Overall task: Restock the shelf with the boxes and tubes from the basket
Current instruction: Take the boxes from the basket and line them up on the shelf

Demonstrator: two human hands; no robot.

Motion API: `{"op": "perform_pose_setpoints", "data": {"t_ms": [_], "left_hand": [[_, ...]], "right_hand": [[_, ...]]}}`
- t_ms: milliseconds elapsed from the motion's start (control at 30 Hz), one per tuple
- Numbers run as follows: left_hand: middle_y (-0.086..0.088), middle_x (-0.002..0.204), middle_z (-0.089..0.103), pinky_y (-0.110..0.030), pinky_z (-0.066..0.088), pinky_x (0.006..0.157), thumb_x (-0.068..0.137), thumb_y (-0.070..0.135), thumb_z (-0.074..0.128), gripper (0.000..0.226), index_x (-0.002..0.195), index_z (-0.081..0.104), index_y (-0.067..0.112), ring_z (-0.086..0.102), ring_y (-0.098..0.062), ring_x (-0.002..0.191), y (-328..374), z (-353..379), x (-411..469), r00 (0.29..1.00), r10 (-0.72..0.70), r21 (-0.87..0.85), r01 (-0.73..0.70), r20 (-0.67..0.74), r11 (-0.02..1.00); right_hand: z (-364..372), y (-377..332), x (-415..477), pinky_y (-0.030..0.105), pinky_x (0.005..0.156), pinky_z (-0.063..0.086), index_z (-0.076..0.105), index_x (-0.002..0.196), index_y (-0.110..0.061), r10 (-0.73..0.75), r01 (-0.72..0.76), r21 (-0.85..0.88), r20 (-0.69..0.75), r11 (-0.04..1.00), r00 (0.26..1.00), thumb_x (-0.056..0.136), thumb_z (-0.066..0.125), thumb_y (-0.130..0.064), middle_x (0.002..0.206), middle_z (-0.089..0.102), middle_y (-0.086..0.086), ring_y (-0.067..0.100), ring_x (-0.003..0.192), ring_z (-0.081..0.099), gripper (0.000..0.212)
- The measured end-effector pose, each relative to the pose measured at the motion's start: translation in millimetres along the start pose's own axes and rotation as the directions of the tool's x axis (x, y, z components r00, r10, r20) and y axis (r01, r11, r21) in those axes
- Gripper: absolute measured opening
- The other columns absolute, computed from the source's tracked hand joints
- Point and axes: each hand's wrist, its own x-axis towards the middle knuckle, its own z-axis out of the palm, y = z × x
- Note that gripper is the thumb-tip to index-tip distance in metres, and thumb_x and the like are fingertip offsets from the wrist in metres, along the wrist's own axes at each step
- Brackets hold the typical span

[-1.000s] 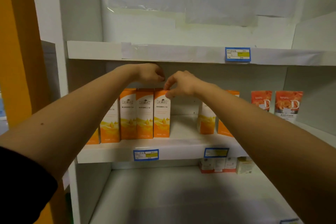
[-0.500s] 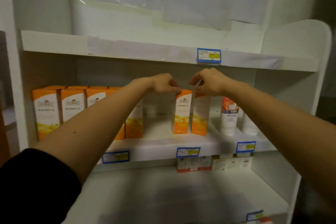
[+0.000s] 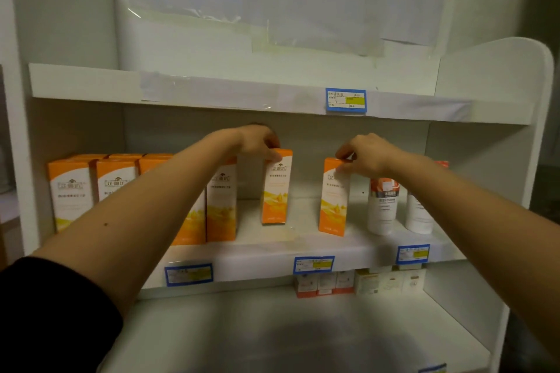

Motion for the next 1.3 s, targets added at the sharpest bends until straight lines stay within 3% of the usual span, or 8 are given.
{"op": "perform_pose_setpoints", "data": {"t_ms": [167,433,633,800,1167,1300], "left_hand": [[-0.007,0.117,0.059,-0.035,0.047,0.087,0.091,0.033,0.052,0.038,0.123,0.055,0.013,0.057,-0.025,0.102,-19,-8,-8,0.994,-0.105,0.036,0.104,0.029,0.994],[-0.008,0.123,0.059,-0.043,0.049,0.096,0.089,0.033,0.054,0.037,0.121,0.056,0.015,0.058,-0.028,0.109,-34,-4,-12,0.978,-0.192,0.007,0.192,0.076,0.981],[-0.008,0.125,0.06,-0.046,0.047,0.099,0.094,0.031,0.045,0.034,0.121,0.058,0.015,0.059,-0.028,0.11,-39,-4,-19,0.981,-0.178,-0.045,0.182,0.076,0.982],[-0.008,0.136,0.052,-0.038,0.04,0.106,0.097,0.028,0.038,0.039,0.128,0.052,0.011,0.051,-0.026,0.122,-36,-9,-27,0.989,-0.148,-0.043,0.148,0.005,0.988],[-0.011,0.131,0.056,-0.04,0.041,0.103,0.095,0.026,0.042,0.037,0.126,0.054,0.011,0.052,-0.026,0.118,-49,-20,-42,0.989,-0.128,-0.009,0.128,-0.073,0.992],[-0.013,0.127,0.059,-0.041,0.045,0.1,0.095,0.024,0.043,0.035,0.123,0.056,0.007,0.056,-0.027,0.112,-45,-19,-46,0.992,-0.111,-0.007,0.111,-0.064,0.994]], "right_hand": [[4,-2,2,0.044,0.098,0.048,0.056,0.125,-0.016,-0.009,0.009,-0.005,-0.009,1.0,1.0,0.088,0.059,-0.028,0.125,0.06,0.007,0.026,0.113,0.057,0.038],[-1,-9,2,0.041,0.095,0.05,0.059,0.119,-0.02,-0.061,0.061,-0.011,-0.012,0.998,0.998,0.086,0.062,-0.025,0.122,0.062,0.004,0.023,0.111,0.058,0.034],[0,-40,7,0.037,0.097,0.048,0.062,0.116,-0.017,-0.204,0.202,0.137,0.001,0.97,0.979,0.082,0.068,-0.02,0.119,0.066,0.004,0.019,0.11,0.06,0.035],[5,-74,16,0.032,0.096,0.048,0.064,0.113,-0.015,-0.301,0.294,0.245,-0.012,0.924,0.954,0.08,0.069,-0.015,0.115,0.068,0.005,0.017,0.106,0.062,0.033],[18,-106,28,0.033,0.099,0.048,0.063,0.115,-0.016,-0.316,0.311,0.306,-0.032,0.9,0.948,0.082,0.067,-0.015,0.119,0.065,0.004,0.018,0.11,0.06,0.033],[22,-105,23,0.028,0.094,0.045,0.06,0.12,-0.015,-0.305,0.304,0.334,-0.051,0.892,0.951,0.085,0.063,-0.015,0.124,0.063,0.006,0.019,0.115,0.058,0.035]]}}
